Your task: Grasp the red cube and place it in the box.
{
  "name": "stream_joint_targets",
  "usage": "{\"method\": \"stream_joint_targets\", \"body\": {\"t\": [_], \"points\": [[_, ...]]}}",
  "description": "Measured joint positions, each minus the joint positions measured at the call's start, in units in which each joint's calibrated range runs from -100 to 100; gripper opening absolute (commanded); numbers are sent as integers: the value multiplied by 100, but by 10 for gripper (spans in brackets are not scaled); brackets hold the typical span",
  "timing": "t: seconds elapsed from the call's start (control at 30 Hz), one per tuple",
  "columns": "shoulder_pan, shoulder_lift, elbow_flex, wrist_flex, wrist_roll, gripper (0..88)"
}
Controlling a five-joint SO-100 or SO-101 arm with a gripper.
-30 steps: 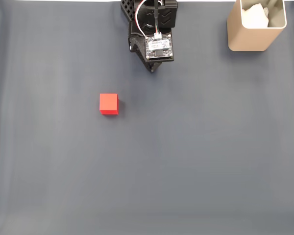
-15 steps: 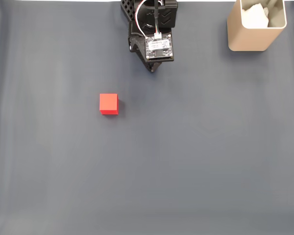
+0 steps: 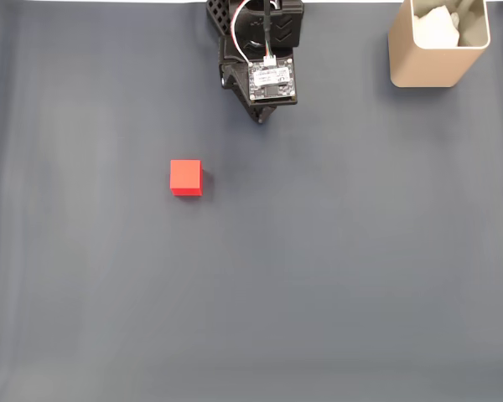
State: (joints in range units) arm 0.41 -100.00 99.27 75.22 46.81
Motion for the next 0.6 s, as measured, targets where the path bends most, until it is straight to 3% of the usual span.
{"method": "stream_joint_targets", "body": {"t": [0.6], "points": [[0, 0, 0, 0, -24, 8]]}}
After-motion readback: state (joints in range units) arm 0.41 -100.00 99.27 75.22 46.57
